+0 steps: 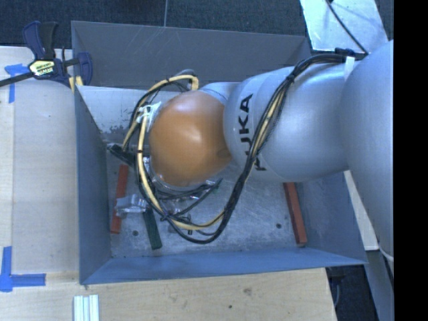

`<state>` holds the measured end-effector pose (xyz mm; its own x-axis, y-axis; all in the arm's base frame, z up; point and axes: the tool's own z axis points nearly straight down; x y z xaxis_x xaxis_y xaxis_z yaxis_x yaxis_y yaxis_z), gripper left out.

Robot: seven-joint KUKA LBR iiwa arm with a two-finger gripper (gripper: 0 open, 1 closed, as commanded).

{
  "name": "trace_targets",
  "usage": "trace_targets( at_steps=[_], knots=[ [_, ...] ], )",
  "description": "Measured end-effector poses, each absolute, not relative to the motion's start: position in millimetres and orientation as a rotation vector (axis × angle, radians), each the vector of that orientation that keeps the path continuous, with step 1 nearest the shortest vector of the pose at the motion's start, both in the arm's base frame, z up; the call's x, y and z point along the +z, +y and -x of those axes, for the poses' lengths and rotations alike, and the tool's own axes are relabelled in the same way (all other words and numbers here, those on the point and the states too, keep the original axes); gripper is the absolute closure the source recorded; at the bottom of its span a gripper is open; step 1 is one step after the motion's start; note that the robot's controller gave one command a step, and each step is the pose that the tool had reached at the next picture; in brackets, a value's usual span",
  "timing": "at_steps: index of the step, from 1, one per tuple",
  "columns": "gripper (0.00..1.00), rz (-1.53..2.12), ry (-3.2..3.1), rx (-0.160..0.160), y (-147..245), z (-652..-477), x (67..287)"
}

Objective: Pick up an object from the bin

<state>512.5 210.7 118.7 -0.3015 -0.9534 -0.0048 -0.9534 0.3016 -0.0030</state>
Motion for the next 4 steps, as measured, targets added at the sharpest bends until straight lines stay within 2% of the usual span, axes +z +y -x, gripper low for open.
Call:
trace_targets(
  at_steps=[1, 2, 3, 4],
  knots=[
    [0.0, 2.479, 1.933, 0.003, 212.0, -504.0, 68.8],
    [0.0, 2.476, 1.938, 0.003, 211.9, -503.9, 68.7],
    [1.0, 2.476, 1.939, 0.004, 212.5, -504.0, 69.6],
    [1.0, 2.469, 1.943, 0.002, 212.7, -504.2, 74.9]
  ],
)
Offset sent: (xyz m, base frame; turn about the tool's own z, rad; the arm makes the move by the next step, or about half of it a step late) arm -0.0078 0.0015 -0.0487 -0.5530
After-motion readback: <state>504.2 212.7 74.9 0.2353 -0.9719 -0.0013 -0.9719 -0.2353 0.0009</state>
